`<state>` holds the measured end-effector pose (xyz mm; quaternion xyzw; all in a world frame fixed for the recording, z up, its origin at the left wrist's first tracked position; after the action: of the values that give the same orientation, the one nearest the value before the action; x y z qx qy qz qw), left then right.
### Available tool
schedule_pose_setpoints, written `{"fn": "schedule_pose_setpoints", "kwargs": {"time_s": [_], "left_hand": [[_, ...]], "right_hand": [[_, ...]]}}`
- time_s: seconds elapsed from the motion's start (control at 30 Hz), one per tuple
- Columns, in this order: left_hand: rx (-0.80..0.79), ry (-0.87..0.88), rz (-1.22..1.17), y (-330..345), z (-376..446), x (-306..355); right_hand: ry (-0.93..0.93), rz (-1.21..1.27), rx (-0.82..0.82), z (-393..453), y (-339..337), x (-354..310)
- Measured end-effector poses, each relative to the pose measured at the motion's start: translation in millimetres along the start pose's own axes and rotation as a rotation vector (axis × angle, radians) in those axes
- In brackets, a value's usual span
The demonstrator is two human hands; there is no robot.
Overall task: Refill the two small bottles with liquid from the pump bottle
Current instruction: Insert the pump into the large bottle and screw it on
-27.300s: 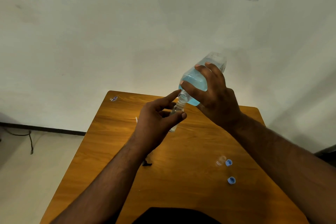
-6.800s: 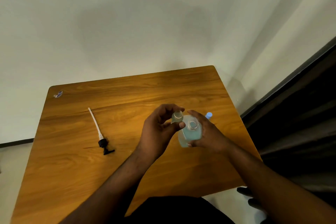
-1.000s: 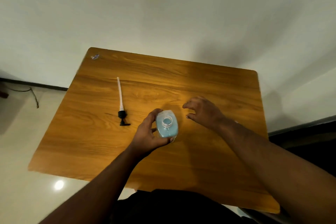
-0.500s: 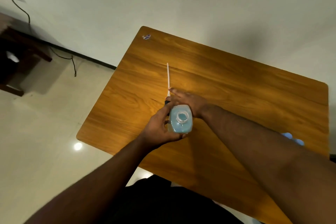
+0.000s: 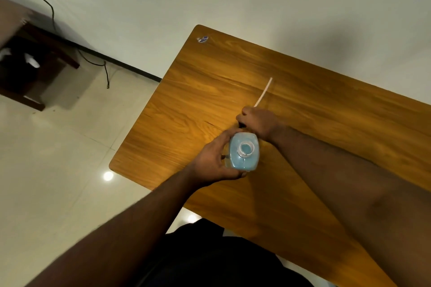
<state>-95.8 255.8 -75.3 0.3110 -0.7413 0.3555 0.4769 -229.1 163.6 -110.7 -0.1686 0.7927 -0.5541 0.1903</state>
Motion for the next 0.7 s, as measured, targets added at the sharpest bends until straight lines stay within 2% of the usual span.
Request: {"fn": "schedule_pose_setpoints", "kwargs": {"time_s": [0.1,0.17,0.3,0.43,0.7], "left_hand": [[-0.001,-0.001,0.003,0,-2,1],[-0.015,0.0,0.009,0,-2,3],[-0.028,0.025,0.02,0,0,4],[-0.03,0.051,0.028,2,0,5],[-0.045,0.077,0.027,3,3,5]], "right_hand": [[0.084,0.203,0.372,-28,-47,16],[0.091,0.252,0.584,-62,-91,17],[0.104,0.457,0.866,-134,-168,4],[0.158,0.722,0.922,-181,-218,-10],[0.044,0.891,0.92,-204,-246,-47]]}}
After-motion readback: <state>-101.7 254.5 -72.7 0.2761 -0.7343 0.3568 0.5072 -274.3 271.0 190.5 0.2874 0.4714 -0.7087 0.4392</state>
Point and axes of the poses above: each hand's wrist, its own z-axis towards the middle knuckle, its own y-axis out of the palm, x = y × z, the point moved 6 cm from there along z, towards the middle knuckle
